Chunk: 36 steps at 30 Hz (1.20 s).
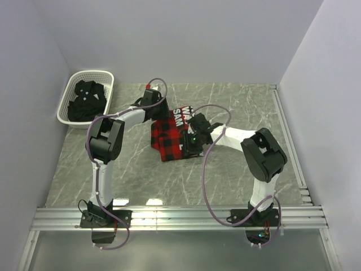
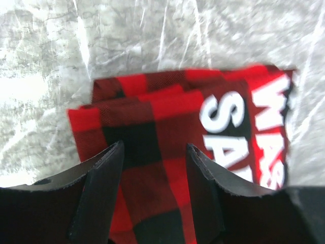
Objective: Fold and stack the long sleeve shirts
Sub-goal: Fold the shirt
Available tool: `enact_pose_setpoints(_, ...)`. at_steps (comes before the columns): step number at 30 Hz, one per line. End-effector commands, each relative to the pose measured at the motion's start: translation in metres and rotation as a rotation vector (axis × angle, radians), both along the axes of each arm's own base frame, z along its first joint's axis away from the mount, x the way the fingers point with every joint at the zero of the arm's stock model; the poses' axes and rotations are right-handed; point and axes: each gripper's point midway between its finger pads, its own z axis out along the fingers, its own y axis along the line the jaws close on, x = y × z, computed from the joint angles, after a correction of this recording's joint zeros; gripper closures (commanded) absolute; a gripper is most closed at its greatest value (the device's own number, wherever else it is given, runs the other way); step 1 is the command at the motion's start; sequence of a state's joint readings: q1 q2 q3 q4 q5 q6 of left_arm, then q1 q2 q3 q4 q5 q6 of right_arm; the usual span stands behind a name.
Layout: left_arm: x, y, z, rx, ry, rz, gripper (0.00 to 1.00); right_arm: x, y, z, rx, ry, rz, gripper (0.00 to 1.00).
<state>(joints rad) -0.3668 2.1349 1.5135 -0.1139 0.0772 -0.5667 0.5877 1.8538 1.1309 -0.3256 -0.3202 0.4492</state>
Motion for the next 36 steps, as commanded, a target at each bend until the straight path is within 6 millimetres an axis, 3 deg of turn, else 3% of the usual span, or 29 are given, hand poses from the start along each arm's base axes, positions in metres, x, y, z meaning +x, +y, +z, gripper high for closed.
enact_pose_setpoints(1, -0.001, 0.006, -0.012, 0.086, -0.036, -0.097, 0.42, -0.061, 0.02, -0.007, 0.009, 0.15, 0.127, 0.6)
enact_pose_setpoints(5, -0.002, -0.006, 0.003, 0.074, -0.117, -0.211, 0.41, -0.087, 0.066, 0.013, 0.096, 0.146, 0.231, 0.6)
enact_pose_setpoints(7, -0.001, -0.015, 0.023, 0.035, -0.181, -0.253, 0.41, -0.088, 0.09, 0.032, 0.146, 0.093, 0.274, 0.6)
enact_pose_setpoints(10, -0.009, -0.028, 0.054, -0.046, -0.25, -0.314, 0.39, -0.079, 0.106, 0.064, 0.23, 0.015, 0.276, 0.6)
enact_pose_setpoints(12, -0.013, -0.027, 0.077, -0.075, -0.295, -0.294, 0.37, -0.068, 0.101, 0.084, 0.259, -0.052, 0.253, 0.6)
enact_pose_setpoints(16, -0.015, -0.009, 0.12, -0.101, -0.337, -0.156, 0.29, -0.031, 0.072, 0.114, 0.324, -0.166, 0.138, 0.6)
enact_pose_setpoints(17, -0.017, 0.0, 0.138, -0.099, -0.367, -0.102, 0.27, -0.012, 0.048, 0.114, 0.329, -0.182, 0.064, 0.6)
enact_pose_setpoints(20, -0.029, 0.019, 0.166, -0.131, -0.369, 0.034, 0.16, 0.013, 0.025, 0.122, 0.414, -0.188, -0.003, 0.59)
enact_pose_setpoints(21, -0.031, 0.027, 0.17, -0.154, -0.353, 0.105, 0.14, 0.03, 0.01, 0.122, 0.426, -0.194, -0.054, 0.59)
enact_pose_setpoints(23, -0.048, 0.037, 0.175, -0.172, -0.327, 0.157, 0.12, 0.043, 0.008, 0.124, 0.476, -0.18, -0.061, 0.59)
enact_pose_setpoints(24, -0.055, 0.034, 0.176, -0.201, -0.315, 0.153, 0.12, 0.052, 0.0, 0.122, 0.483, -0.165, -0.086, 0.59)
enact_pose_setpoints(25, -0.064, 0.028, 0.177, -0.213, -0.309, 0.141, 0.13, 0.062, 0.005, 0.131, 0.531, -0.19, -0.079, 0.59)
enact_pose_setpoints(26, -0.079, 0.028, 0.168, -0.208, -0.276, 0.135, 0.14, 0.067, 0.005, 0.12, 0.538, -0.162, -0.09, 0.59)
enact_pose_setpoints(27, -0.088, 0.024, 0.162, -0.2, -0.258, 0.12, 0.15, 0.076, 0.007, 0.124, 0.575, -0.176, -0.101, 0.59)
enact_pose_setpoints(28, -0.103, 0.009, 0.156, -0.203, -0.234, 0.068, 0.16, 0.081, 0.009, 0.121, 0.587, -0.171, -0.106, 0.59)
enact_pose_setpoints(29, -0.118, 0.008, 0.138, -0.183, -0.189, 0.054, 0.17, 0.084, 0.011, 0.107, 0.593, -0.136, -0.112, 0.59)
enact_pose_setpoints(31, -0.141, -0.007, 0.122, -0.197, -0.132, -0.011, 0.18, 0.091, 0.014, 0.098, 0.627, -0.123, -0.133, 0.59)
enact_pose_setpoints(32, -0.154, -0.005, 0.102, -0.191, -0.087, -0.014, 0.18, 0.094, 0.013, 0.081, 0.626, -0.091, -0.151, 0.59)
enact_pose_setpoints(36, -0.184, -0.001, 0.064, -0.179, 0.001, -0.028, 0.18, 0.099, 0.003, 0.036, 0.614, -0.024, -0.239, 0.59)
